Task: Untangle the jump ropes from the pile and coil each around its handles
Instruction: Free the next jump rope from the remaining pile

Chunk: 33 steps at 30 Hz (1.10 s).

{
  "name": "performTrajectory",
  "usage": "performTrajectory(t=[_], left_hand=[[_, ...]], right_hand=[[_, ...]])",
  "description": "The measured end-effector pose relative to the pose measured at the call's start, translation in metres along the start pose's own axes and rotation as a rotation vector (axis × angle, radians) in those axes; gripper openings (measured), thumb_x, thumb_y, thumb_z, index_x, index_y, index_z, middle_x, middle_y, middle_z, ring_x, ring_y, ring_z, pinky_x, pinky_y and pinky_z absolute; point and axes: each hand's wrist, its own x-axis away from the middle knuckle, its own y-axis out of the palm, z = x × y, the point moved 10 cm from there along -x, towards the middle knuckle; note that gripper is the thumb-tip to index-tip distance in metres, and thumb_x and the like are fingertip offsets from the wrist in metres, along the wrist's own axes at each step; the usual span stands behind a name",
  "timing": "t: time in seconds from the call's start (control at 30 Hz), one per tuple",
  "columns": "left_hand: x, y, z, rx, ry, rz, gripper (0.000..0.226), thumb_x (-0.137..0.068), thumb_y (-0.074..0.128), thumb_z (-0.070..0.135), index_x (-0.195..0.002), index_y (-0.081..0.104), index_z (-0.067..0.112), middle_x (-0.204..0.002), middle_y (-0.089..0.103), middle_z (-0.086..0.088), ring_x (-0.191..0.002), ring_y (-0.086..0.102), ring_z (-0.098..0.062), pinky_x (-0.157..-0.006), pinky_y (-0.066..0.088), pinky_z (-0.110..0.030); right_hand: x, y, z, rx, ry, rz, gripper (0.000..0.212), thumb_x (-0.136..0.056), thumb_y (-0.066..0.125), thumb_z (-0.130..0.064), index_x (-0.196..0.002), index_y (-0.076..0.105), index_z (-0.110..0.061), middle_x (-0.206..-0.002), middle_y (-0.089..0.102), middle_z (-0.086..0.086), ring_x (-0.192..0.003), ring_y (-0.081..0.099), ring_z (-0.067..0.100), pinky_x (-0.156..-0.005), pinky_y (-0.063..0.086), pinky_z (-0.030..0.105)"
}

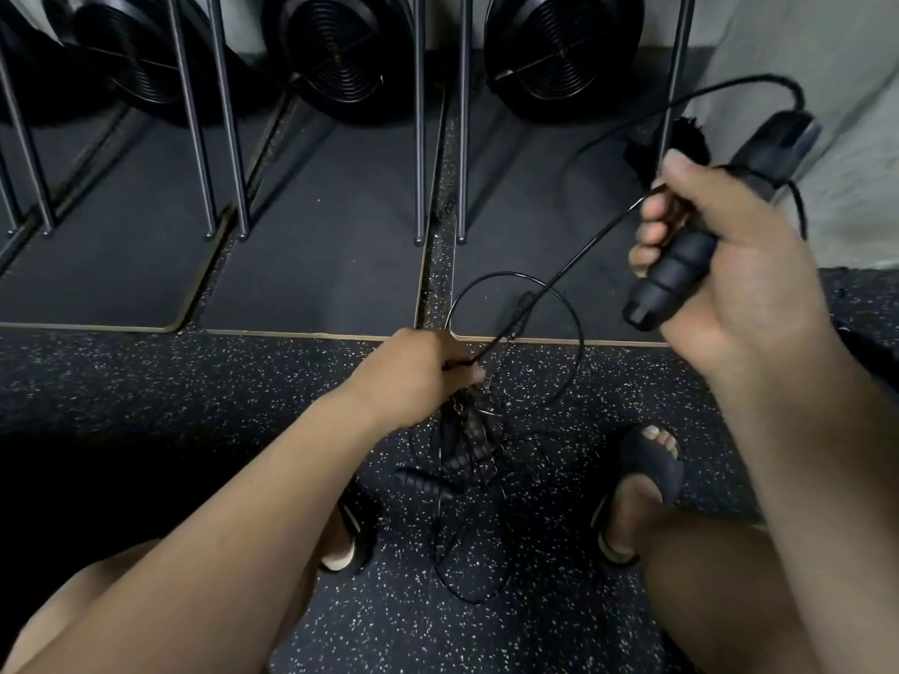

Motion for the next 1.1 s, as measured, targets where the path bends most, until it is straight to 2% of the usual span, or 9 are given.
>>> performTrajectory(t=[0.2, 0.3, 0.43, 0.57, 0.63, 0.73, 0.93, 1.0, 1.1], left_hand=[[0.002, -0.014, 0.02, -0.001, 0.119, 0.142, 0.032, -0.104, 0.065, 0.044, -0.087, 0.068, 0.017, -0.079, 0.061, 0.004, -0.073, 0.058, -0.019, -0.067, 0.049, -0.039], [0.005, -0.02, 0.035, 0.019, 0.172, 0.195, 0.021, -0.103, 0.067, 0.043, -0.097, 0.074, 0.024, -0.088, 0.067, 0.009, -0.083, 0.064, -0.017, -0.074, 0.053, -0.038], [0.003, -0.02, 0.042, 0.092, 0.218, 0.195, 0.032, -0.105, 0.066, 0.04, -0.08, 0.057, 0.021, -0.075, 0.057, 0.007, -0.068, 0.052, -0.01, -0.066, 0.045, -0.037], [0.004, -0.021, 0.044, 0.19, 0.251, 0.169, 0.028, -0.105, 0.062, 0.043, -0.1, 0.074, 0.018, -0.092, 0.073, 0.003, -0.085, 0.068, -0.017, -0.08, 0.054, -0.039], [0.008, -0.024, 0.049, 0.194, 0.279, 0.187, 0.019, -0.106, 0.065, 0.035, -0.108, 0.077, 0.021, -0.096, 0.076, 0.006, -0.09, 0.07, -0.015, -0.083, 0.055, -0.038], [0.009, -0.027, 0.051, 0.141, 0.292, 0.22, 0.022, -0.108, 0.062, 0.036, -0.101, 0.076, 0.02, -0.087, 0.071, 0.003, -0.084, 0.066, -0.019, -0.077, 0.052, -0.041], [0.012, -0.037, 0.045, 0.135, 0.266, 0.267, 0.006, -0.1, 0.071, 0.021, -0.097, 0.076, 0.022, -0.085, 0.068, 0.011, -0.077, 0.062, -0.011, -0.073, 0.051, -0.035], [0.011, -0.038, 0.041, 0.151, 0.256, 0.264, 0.004, -0.098, 0.074, 0.025, -0.098, 0.077, 0.023, -0.09, 0.069, 0.013, -0.08, 0.063, -0.008, -0.074, 0.05, -0.032], [0.007, -0.035, 0.035, 0.089, 0.242, 0.233, 0.02, -0.097, 0.077, 0.037, -0.093, 0.076, 0.018, -0.088, 0.067, 0.006, -0.076, 0.063, -0.015, -0.07, 0.049, -0.034]], right_hand=[[0.008, 0.013, 0.025, 0.12, 0.089, -0.063, 0.022, -0.096, 0.076, -0.027, -0.109, 0.067, -0.011, -0.081, 0.071, 0.004, -0.063, 0.056, 0.013, -0.056, 0.045, 0.023], [0.018, 0.033, 0.038, 0.186, 0.112, -0.156, 0.028, -0.094, 0.076, -0.035, -0.106, 0.072, -0.01, -0.081, 0.071, 0.007, -0.061, 0.053, 0.016, -0.055, 0.043, 0.027], [0.026, 0.053, 0.046, 0.271, 0.079, -0.264, 0.055, -0.084, 0.077, -0.044, -0.122, 0.072, -0.004, -0.081, 0.071, 0.009, -0.058, 0.051, 0.017, -0.054, 0.044, 0.028], [0.023, 0.044, 0.065, 0.58, 0.062, -0.223, 0.021, -0.091, 0.085, -0.019, -0.109, 0.078, -0.01, -0.076, 0.074, 0.009, -0.057, 0.057, 0.014, -0.051, 0.047, 0.029], [0.02, 0.036, 0.076, 0.792, 0.079, -0.197, 0.012, -0.091, 0.084, -0.022, -0.098, 0.078, -0.015, -0.075, 0.078, 0.009, -0.057, 0.062, 0.014, -0.054, 0.052, 0.034], [0.018, 0.034, 0.08, 0.998, 0.045, -0.179, 0.011, -0.088, 0.079, -0.029, -0.088, 0.073, -0.02, -0.072, 0.078, 0.003, -0.059, 0.071, 0.016, -0.066, 0.06, 0.044], [0.021, 0.046, 0.074, 1.005, -0.018, -0.215, 0.011, -0.093, 0.078, -0.024, -0.085, 0.074, -0.019, -0.072, 0.079, -0.004, -0.064, 0.075, 0.015, -0.067, 0.056, 0.034], [0.022, 0.047, 0.071, 0.935, -0.029, -0.207, 0.013, -0.094, 0.08, -0.024, -0.085, 0.075, -0.016, -0.073, 0.079, -0.001, -0.064, 0.074, 0.016, -0.065, 0.051, 0.03], [0.022, 0.045, 0.058, 0.755, -0.032, -0.168, 0.013, -0.094, 0.081, -0.021, -0.085, 0.075, -0.014, -0.075, 0.079, 0.005, -0.061, 0.071, 0.017, -0.059, 0.048, 0.029]])
